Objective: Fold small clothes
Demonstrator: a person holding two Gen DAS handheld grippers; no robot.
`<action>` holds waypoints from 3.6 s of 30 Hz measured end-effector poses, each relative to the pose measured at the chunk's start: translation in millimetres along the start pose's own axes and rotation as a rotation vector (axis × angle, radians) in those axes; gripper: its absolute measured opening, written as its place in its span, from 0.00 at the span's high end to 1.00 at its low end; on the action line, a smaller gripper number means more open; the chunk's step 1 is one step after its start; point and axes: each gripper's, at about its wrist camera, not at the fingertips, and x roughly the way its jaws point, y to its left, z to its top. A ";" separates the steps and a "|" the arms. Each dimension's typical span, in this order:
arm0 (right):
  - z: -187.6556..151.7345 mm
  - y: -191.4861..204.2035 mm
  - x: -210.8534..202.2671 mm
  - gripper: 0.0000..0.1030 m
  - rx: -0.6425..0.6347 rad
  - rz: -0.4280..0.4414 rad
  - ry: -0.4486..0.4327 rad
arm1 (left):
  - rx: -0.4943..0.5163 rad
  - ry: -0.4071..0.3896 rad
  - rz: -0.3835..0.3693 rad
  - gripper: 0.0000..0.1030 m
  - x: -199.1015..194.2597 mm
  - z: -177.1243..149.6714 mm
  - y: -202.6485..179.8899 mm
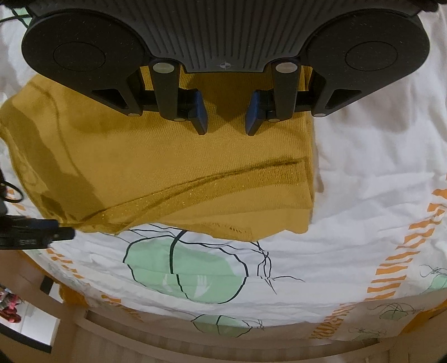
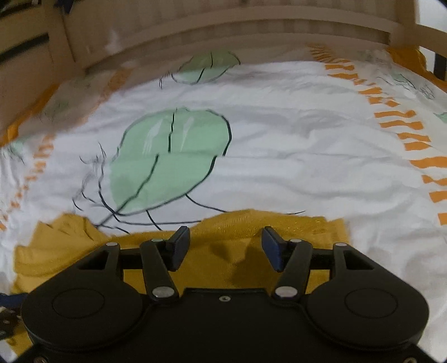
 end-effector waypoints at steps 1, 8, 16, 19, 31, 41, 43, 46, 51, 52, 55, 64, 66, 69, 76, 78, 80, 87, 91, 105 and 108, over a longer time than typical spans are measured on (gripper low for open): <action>-2.6 -1.5 -6.0 0.37 0.002 0.010 -0.005 | 0.007 0.007 0.001 0.72 0.0 1.5 -0.4; -46.0 -10.6 -38.7 0.34 -0.040 0.039 0.039 | 0.030 0.045 -0.001 0.72 10.0 25.9 1.5; -76.6 -21.2 -58.0 0.32 -0.061 0.017 0.048 | -0.137 0.056 0.027 0.71 44.0 69.4 29.1; -79.0 -21.4 -59.7 0.26 -0.065 0.032 0.049 | -0.231 0.044 0.052 0.71 49.3 80.5 40.8; -87.5 -29.2 -59.9 0.23 -0.033 0.082 0.045 | -0.112 -0.032 0.068 0.71 3.6 78.7 7.6; -86.3 -29.6 -59.8 0.18 -0.005 0.106 0.063 | -0.017 0.067 -0.004 0.71 41.0 56.3 -47.6; -84.5 -32.3 -59.3 0.18 0.011 0.114 0.066 | -0.042 0.067 0.008 0.71 52.0 61.7 -49.4; -81.7 -33.9 -58.9 0.18 0.026 0.121 0.067 | -0.078 0.046 0.040 0.71 67.3 78.3 -46.8; -76.0 -37.0 -60.3 0.18 0.053 0.132 0.066 | -0.166 0.027 0.084 0.70 79.9 98.9 -35.2; -74.4 -38.3 -61.3 0.18 0.062 0.136 0.062 | -0.174 0.020 0.091 0.70 80.1 102.2 -34.6; -69.3 -45.1 -64.9 0.17 0.099 0.145 0.046 | -0.176 0.003 0.089 0.70 73.3 108.7 -37.1; -61.4 -70.0 -74.1 0.14 0.229 0.166 0.013 | -0.096 -0.001 -0.023 0.70 34.5 92.4 -70.7; -60.5 -76.2 -75.7 0.14 0.275 0.194 0.012 | -0.084 0.022 -0.051 0.70 32.1 82.7 -78.4; -61.3 -85.0 -75.2 0.14 0.352 0.237 0.018 | -0.044 0.059 -0.061 0.69 40.9 76.2 -88.6; -62.1 -96.6 -77.1 0.13 0.422 0.247 0.015 | -0.097 0.070 0.029 0.69 83.2 92.7 -80.2; -61.9 -101.5 -78.1 0.08 0.446 0.253 0.009 | -0.116 0.073 0.039 0.69 92.3 99.4 -76.3; -61.9 -106.6 -78.3 0.08 0.471 0.262 0.004 | -0.124 0.065 0.047 0.69 94.8 104.9 -74.8; -63.2 -117.7 -74.8 0.07 0.529 0.276 0.016 | -0.095 0.054 0.004 0.69 66.9 104.8 -86.3; -65.7 -119.8 -68.7 0.07 0.551 0.290 0.047 | -0.057 0.082 -0.070 0.68 36.6 84.1 -100.6; -76.1 -122.6 -57.0 0.01 0.583 0.306 0.110 | -0.054 0.163 -0.113 0.60 -13.8 -6.3 -122.9; -77.4 -124.1 -55.6 0.01 0.589 0.309 0.115 | -0.046 0.163 -0.095 0.60 -5.3 -15.9 -125.6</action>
